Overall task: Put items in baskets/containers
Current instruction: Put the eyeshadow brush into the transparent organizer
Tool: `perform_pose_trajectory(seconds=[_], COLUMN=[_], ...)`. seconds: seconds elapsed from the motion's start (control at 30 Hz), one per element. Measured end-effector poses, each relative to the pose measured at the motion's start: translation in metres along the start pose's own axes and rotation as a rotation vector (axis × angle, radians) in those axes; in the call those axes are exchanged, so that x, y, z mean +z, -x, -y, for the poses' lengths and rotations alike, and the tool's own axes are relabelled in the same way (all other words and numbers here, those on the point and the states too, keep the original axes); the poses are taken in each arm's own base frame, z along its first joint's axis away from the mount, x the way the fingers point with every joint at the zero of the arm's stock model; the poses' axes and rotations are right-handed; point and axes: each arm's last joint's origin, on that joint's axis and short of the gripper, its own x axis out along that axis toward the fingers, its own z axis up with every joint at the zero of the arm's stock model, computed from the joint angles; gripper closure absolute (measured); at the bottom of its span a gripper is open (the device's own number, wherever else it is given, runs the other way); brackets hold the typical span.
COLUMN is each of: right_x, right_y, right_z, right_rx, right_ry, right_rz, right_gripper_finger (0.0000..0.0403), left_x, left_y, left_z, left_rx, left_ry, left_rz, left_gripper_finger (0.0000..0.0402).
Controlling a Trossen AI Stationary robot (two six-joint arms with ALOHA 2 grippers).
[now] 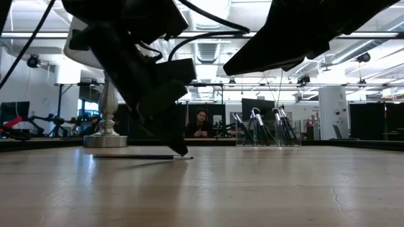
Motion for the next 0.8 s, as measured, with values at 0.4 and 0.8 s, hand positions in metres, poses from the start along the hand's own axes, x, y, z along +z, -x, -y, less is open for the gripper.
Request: perform_pose_trajectory(seconds=[0.4,0.8], right_x=[-0.0002,-0.0001], right_y=[0.0005,0.0005], right_z=[-0.0006,-0.0006], right_rx=[0.001,0.001], right_ry=[0.006,0.006], right_rz=[0.001,0.001], right_gripper_finger=[0.0394,0.0394], left_x=[-0.0001,-0.0029], left_y=[-0.0071,-0.0109], left_z=[-0.0003,-0.0059], left_rx=[-0.053,-0.034], left_ry=[0.005,0.032], left_rz=[-0.031,-0.086], left_gripper_finger=[0.0314,0.0346])
